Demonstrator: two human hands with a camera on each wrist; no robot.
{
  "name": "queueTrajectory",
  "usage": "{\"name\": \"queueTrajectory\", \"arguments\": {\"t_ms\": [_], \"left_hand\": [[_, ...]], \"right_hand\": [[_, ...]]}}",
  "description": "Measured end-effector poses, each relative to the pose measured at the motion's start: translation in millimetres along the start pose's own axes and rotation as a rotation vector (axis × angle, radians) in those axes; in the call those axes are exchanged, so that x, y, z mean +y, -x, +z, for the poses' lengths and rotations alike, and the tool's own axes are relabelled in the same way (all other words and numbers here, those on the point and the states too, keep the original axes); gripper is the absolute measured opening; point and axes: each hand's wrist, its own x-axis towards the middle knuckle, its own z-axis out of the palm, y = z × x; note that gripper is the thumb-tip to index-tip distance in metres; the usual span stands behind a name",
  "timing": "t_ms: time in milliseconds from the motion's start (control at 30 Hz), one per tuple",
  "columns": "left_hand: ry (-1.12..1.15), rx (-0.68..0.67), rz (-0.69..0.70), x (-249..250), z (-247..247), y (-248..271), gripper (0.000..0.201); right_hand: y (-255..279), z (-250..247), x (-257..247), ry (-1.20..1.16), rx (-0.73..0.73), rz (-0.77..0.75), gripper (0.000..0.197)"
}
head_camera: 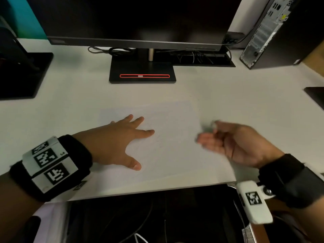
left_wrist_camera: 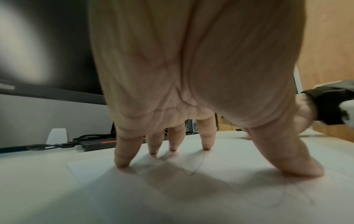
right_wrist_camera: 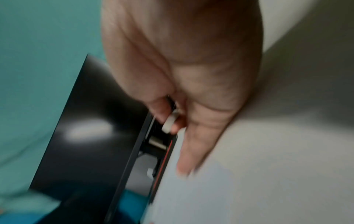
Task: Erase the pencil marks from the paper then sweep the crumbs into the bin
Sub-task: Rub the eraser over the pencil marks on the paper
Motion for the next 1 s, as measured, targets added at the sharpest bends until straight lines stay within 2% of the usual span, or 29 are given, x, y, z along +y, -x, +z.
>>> {"name": "queueTrajectory", "arguments": {"t_ms": [33,67,100,133,200,267,300,333,433,467,533,600,667,733,833,900,933,1000], "left_hand": [[0.004,0.002,0.000,0.3,0.2,0.1,0.103],[0.006,0.003,0.001,0.5,0.3,0.0,0.103],[0.006,0.002,0.003,0.5,0.2,-0.7,0.103],[0.006,-0.001,0.003,0.6,-0.3,-1.0,0.104],[0.004,-0.010,-0.003,0.9,-0.4,-2.1,0.104],[-0.002,-0.011,-0.005,0.9,-0.1,-1.8,0.105],[-0.004,-0.010,-0.003,1.2,-0.4,-1.2,0.106],[0.000,-0.009,-0.004,1.2,-0.2,-0.6,0.107],[0.016,-0.013,-0.009,1.7,-0.6,1.1,0.108],[0.014,-0.016,-0.005,2.0,-0.9,0.7,0.106],[0.011,-0.018,-0.002,1.4,-1.2,-0.4,0.105],[-0.003,-0.022,-0.006,0.9,-0.5,-1.0,0.106],[-0.034,-0.033,-0.013,1.5,0.7,-1.1,0.110],[-0.081,-0.051,-0.022,3.7,2.4,-0.5,0.117],[-0.119,-0.070,-0.040,6.0,4.1,0.4,0.123],[-0.124,-0.079,-0.054,7.1,3.6,0.8,0.124],[-0.121,-0.082,-0.057,7.3,3.5,0.6,0.124],[-0.108,-0.083,-0.065,6.9,3.9,1.2,0.125]], "right_hand": [[-5.7,-0.5,-8.8,-0.081,0.102,-0.101,0.025],[-9.8,2.3,-15.0,-0.113,0.142,-0.175,0.023],[-12.2,7.7,-16.6,-0.110,0.105,-0.203,0.021],[-14.0,16.4,-13.8,-0.078,0.018,-0.167,0.019],[-15.7,38.4,-2.8,0.067,-0.201,0.028,0.016],[-29.6,50.7,0.3,0.198,-0.337,0.166,0.024],[-41.1,53.4,-5.1,0.170,-0.307,0.158,0.026],[-54.8,53.0,-13.9,0.086,-0.211,0.086,0.024],[-80.1,48.5,-45.3,-0.181,0.165,-0.271,0.019],[-82.3,46.6,-49.5,-0.242,0.215,-0.341,0.018],[-75.9,51.2,-45.5,-0.232,0.136,-0.339,0.017],[-58.3,59.9,-31.2,0.057,-0.064,-0.196,0.017],[-35.7,67.8,-16.2,0.527,-0.294,-0.043,0.019],[-18.8,73.8,-7.1,0.958,-0.406,0.005,0.024],[-16.6,78.6,-9.3,1.448,-0.337,-0.106,0.034],[-21.1,78.6,-13.0,1.607,-0.274,-0.238,0.038],[-21.6,79.5,-11.7,1.661,-0.273,-0.304,0.039],[-18.1,83.9,-1.1,1.748,-0.388,-0.376,0.039]]}}
